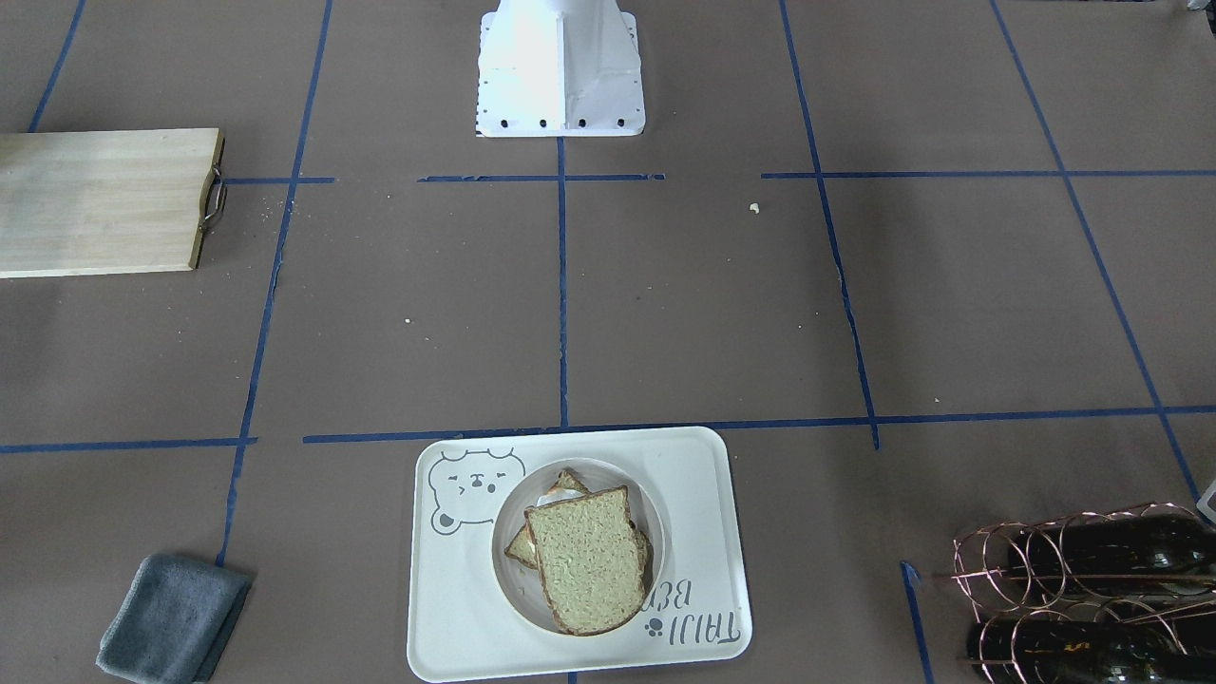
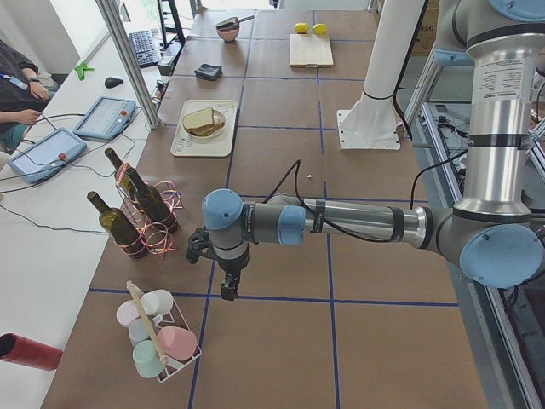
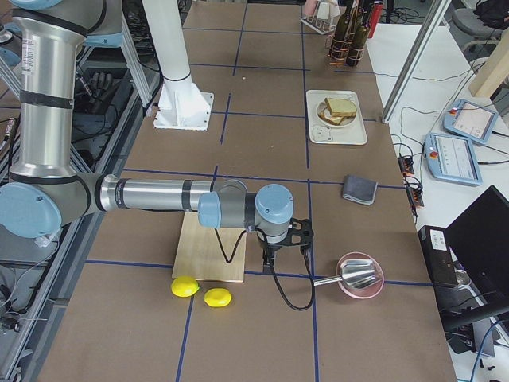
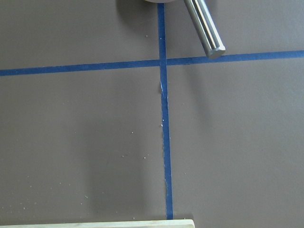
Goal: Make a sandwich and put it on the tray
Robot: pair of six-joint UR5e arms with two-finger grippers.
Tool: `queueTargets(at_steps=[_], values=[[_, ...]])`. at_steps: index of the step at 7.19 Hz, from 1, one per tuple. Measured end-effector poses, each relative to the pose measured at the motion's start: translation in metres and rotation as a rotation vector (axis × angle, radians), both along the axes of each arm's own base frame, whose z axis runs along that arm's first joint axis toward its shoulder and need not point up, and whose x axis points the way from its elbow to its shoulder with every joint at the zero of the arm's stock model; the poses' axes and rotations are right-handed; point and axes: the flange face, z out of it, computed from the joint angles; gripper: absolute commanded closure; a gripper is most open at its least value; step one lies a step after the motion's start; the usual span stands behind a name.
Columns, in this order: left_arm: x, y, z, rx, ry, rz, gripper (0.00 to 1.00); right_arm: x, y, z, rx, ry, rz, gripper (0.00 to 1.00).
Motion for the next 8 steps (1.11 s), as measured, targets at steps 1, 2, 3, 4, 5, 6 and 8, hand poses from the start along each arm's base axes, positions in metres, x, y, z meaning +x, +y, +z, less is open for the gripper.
queueTargets(at_steps=[1, 2, 3, 4, 5, 6, 8], values=[[0.001, 0.001, 0.0, -0.002, 0.015, 0.001, 0.0, 0.001, 0.002, 0.002, -0.003, 0.0, 0.001, 0.0], [0.001, 0.002, 0.0, -0.001, 0.023, 0.002, 0.0, 0.003, 0.005, 0.002, -0.004, 0.003, 0.006, 0.0], [0.001, 0.002, 0.0, -0.001, 0.026, 0.004, 0.0, 0.005, 0.007, -0.004, 0.004, 0.003, 0.015, 0.0], [0.001, 0.002, 0.0, -0.001, 0.028, 0.004, 0.0, 0.005, 0.007, -0.01, 0.013, 0.001, 0.019, 0.0], [0.001, 0.002, 0.0, -0.001, 0.028, 0.004, 0.0, 0.006, 0.007, -0.014, 0.019, 0.001, 0.02, 0.0], [0.001, 0.002, 0.0, -0.001, 0.028, 0.004, 0.0, 0.006, 0.007, -0.015, 0.021, 0.001, 0.021, 0.0], [0.001, 0.001, -0.001, 0.002, 0.027, 0.004, 0.0, 0.006, 0.007, -0.014, 0.019, 0.001, 0.021, 0.0]])
